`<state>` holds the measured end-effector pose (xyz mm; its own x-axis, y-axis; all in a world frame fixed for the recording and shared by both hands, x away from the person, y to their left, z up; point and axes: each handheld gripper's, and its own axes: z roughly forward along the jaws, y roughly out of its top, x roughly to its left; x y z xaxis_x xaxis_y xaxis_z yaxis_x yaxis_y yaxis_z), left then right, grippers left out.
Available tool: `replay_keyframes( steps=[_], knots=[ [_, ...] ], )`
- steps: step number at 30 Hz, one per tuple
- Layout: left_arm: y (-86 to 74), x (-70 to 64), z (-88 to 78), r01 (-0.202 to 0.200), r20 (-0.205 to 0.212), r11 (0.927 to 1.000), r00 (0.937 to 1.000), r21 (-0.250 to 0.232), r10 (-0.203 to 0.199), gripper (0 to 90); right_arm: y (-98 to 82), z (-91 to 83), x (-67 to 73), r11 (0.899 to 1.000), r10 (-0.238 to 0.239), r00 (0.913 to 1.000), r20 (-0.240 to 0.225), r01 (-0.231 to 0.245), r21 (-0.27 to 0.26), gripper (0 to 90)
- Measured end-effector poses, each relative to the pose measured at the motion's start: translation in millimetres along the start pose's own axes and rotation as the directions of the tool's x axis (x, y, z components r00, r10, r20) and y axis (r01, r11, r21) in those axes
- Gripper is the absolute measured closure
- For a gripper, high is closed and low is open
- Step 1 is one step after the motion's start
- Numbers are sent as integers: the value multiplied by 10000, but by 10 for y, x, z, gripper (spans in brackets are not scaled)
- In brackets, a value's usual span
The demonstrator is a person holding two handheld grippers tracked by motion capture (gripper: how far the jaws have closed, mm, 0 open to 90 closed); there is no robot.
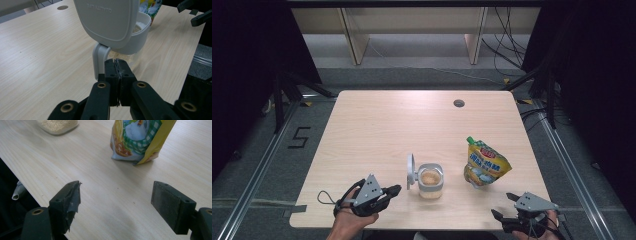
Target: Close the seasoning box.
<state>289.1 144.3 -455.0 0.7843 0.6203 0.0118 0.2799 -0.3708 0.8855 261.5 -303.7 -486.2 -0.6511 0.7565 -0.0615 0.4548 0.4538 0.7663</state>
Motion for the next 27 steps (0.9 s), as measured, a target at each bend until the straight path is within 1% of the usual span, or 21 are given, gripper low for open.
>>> replay_keyframes(
  steps=[2, 3, 4, 5, 6, 7, 8, 9, 11, 12, 13, 14, 16, 17, 18, 19, 21, 23, 25, 26, 27],
  knots=[
    [31, 27, -8, -377, -33, 9993, 9993, -23, 377, 884, -1, 3, 6, 10000, 88, 10000, -29, -88, -9, 246],
    [45, 35, -11, -420, 66, 9991, 9991, 18, 419, 888, 2, 6, -1, 10000, -29, 10000, -67, 29, -9, 246],
    [50, 34, -12, -446, 11, 9990, 9990, -8, 446, 888, 2, 8, -2, 10000, -50, 10000, -49, 50, -43, 246],
    [57, 37, -15, -449, -20, 9990, 9990, 23, 449, 889, 2, 8, 1, 10000, -12, 10000, -39, 12, -62, 246],
    [61, 36, -16, -282, -128, 9996, 9995, 34, 282, 889, 3, 11, 5, 10000, 73, 9999, -116, -73, -26, 246],
    [65, 44, -14, -268, -128, 9996, 9996, 41, 269, 890, 4, 15, 5, 10000, 92, 9999, -120, -92, -12, 246],
    [70, 61, -10, -406, -67, 9992, 9992, 10, 406, 890, 5, 16, 4, 10000, 83, 9999, -92, -83, -45, 246],
    [72, 62, -13, -279, -136, 9996, 9995, 104, 281, 891, 6, 16, 2, 9999, 83, 9999, -82, -84, -67, 246],
    [84, 75, -8, -262, -148, 9997, 9995, 13, 262, 890, 8, 15, -8, 10000, 5, 10000, -59, -5, -92, 246],
    [91, 85, -6, -300, -194, 9995, 9994, 1, 300, 891, 7, 8, 4, 9997, 225, 9997, -13, -225, -39, 246],
    [97, 84, -2, -197, -198, 9998, 9996, -23, 197, 891, 8, 9, -5, 9999, 122, 9999, 9, -122, -80, 246],
    [108, 93, -8, -306, -226, 9995, 9993, 49, 307, 891, 8, 10, -3, 9998, 175, 9998, -50, -175, -49, 246],
    [121, 98, 2, -280, -163, 9996, 9995, -3, 280, 891, 11, 7, -7, 9998, 145, 9999, -5, -145, -95, 246],
    [136, 106, 9, -393, -136, 9992, 9991, 11, 393, 891, 11, 6, -8, 9998, 152, 9999, -23, -152, -99, 246],
    [147, 116, 11, -621, -261, 9981, 9977, -24, 620, 891, 11, 5, -9, 9998, 138, 9999, 15, -138, -156, 246],
    [146, 105, 20, -413, -278, 9991, 9988, -49, 411, 891, 13, 3, -9, 9998, 144, 9999, 20, -144, -144, 246],
    [162, 121, 43, -615, -217, 9981, 9979, 2, 615, 891, 12, -1, 3, 9995, 309, 9995, -12, -309, -114, 245],
    [164, 110, 57, -353, -246, 9993, 9991, -84, 351, 891, 12, -1, 2, 9993, 352, 9994, -42, -353, -82, 245],
    [174, 124, 58, -334, -246, 9993, 9991, -137, 331, 891, 12, 0, 2, 9993, 354, 9994, -45, -355, -73, 245],
    [179, 129, 57, -362, -274, 9993, 9990, -130, 358, 891, 14, 5, -10, 9997, 207, 9998, -56, -207, -108, 247],
    [192, 131, 55, -398, -280, 9991, 9988, -130, 395, 891, 15, 6, -6, 9997, 216, 9997, -80, -217, -113, 247]
  ],
)
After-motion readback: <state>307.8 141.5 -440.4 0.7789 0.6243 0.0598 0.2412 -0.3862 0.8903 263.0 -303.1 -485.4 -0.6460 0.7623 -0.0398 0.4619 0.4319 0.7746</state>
